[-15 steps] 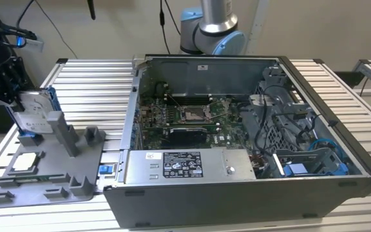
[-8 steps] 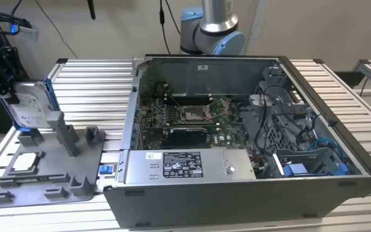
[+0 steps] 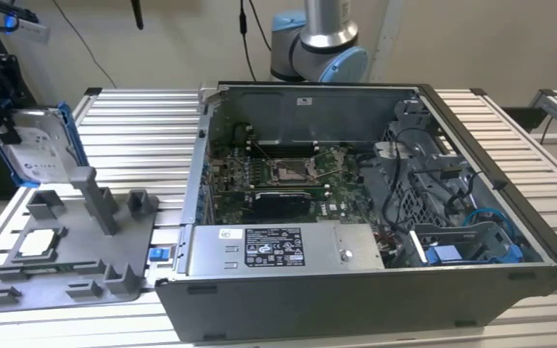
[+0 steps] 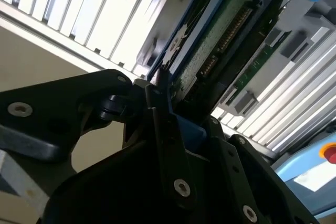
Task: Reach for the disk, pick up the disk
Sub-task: 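Pick up the disk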
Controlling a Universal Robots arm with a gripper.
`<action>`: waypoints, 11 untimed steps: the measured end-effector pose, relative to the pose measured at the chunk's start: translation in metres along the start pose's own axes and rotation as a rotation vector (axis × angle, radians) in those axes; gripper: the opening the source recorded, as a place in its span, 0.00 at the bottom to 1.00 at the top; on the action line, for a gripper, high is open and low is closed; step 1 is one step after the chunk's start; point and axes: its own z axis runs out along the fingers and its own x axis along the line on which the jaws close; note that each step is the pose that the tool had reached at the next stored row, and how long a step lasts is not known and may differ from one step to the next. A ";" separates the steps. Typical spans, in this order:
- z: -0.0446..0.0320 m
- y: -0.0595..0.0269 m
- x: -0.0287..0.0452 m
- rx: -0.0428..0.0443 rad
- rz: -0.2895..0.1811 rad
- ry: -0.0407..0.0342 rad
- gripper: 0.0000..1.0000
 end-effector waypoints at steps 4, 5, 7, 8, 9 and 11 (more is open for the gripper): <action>-0.0115 0.0000 -0.0002 0.0000 0.000 0.0000 0.00; -0.0144 0.0000 -0.0003 -0.0001 0.000 0.0000 0.00; -0.0196 0.0000 -0.0003 -0.0001 0.000 0.0000 0.00; -0.0222 0.0000 -0.0004 0.0000 0.000 0.0000 0.00; -0.0244 0.0000 -0.0004 0.0000 0.000 0.0000 0.00; -0.0292 0.0000 -0.0005 0.0000 0.000 0.0000 0.00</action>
